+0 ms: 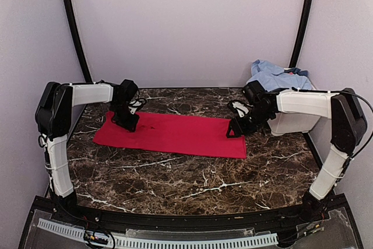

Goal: Fold and stack the mixed laundry pile
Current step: Smooth out the rectangle-folded T-shirt at the center of the board.

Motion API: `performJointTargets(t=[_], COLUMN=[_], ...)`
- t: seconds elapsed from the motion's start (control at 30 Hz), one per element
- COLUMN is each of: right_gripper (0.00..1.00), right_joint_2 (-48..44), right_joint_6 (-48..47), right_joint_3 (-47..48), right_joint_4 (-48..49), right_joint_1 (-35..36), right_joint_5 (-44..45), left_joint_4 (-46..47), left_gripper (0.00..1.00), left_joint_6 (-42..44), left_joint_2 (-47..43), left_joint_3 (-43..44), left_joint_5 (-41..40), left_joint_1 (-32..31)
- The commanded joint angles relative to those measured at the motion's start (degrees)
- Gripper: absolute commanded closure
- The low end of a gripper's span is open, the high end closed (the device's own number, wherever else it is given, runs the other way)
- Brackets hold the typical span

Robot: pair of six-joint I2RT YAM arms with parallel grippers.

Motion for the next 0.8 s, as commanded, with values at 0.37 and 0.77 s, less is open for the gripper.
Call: performJointTargets(t=[0.37, 0.77], right_gripper=[0.41, 0.41], right_joint_2=[0.74, 0.79], right_joint_6=[-0.59, -0.93], right_joint_3=[-0.35, -0.44], right_joint_4=[1.25, 1.3], right_joint_1=[-0.09, -0.25], right_joint_5=[-0.49, -0.33], left_joint_4=[-0.94, -2.56], left_gripper=[0.74, 0.99], left_joint_6=[1.5, 0.42], left_joint_2=[1.76, 2.45], left_joint_3=[1.47, 4.56], left_joint_5=[-2.0, 0.44], left_joint_1=[-0.32, -1.73])
